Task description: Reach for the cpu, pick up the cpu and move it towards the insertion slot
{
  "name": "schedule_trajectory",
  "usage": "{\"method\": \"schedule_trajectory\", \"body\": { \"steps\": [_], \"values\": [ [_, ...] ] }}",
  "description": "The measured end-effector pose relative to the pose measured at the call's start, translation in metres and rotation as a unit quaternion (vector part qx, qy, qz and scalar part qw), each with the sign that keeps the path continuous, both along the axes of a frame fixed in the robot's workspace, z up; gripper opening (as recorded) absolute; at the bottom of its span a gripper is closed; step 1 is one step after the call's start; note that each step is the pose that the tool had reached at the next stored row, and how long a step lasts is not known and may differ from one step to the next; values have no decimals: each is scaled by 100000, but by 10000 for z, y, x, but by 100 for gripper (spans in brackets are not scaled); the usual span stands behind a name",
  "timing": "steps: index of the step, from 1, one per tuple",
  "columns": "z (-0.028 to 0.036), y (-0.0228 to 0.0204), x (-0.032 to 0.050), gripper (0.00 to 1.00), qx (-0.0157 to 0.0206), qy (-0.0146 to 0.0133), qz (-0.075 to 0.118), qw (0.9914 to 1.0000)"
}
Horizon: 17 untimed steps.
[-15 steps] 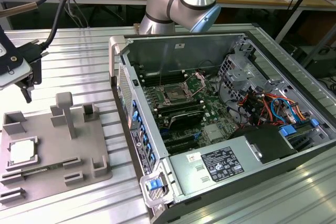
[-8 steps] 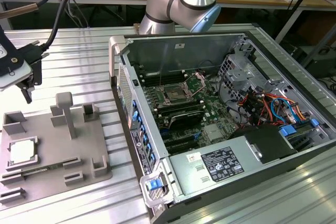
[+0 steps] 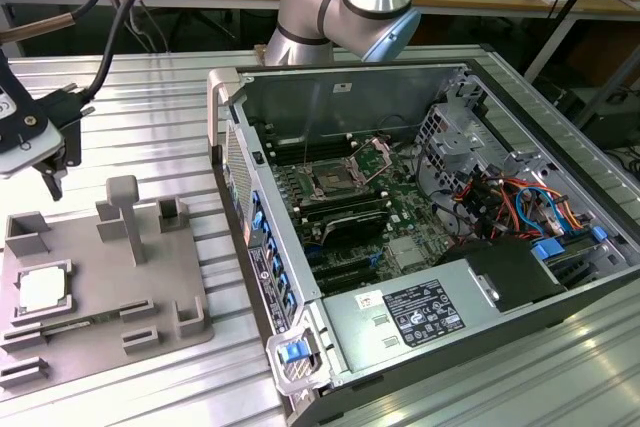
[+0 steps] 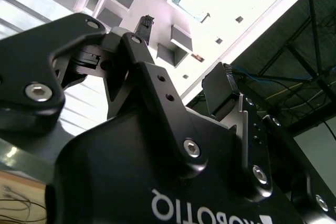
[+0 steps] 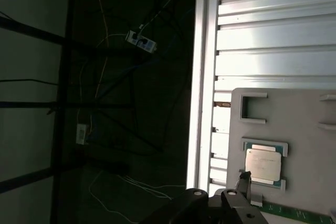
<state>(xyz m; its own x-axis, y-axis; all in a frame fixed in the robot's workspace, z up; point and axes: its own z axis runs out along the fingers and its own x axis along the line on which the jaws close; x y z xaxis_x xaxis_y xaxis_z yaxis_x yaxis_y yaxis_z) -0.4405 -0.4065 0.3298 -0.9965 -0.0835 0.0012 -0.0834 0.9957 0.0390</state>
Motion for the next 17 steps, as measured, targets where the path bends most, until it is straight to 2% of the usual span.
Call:
{"method": "schedule_trajectory", "body": {
  "steps": [17],
  "values": [
    [-130,-7,0,66,-2,4,0,100000]
  ]
}}
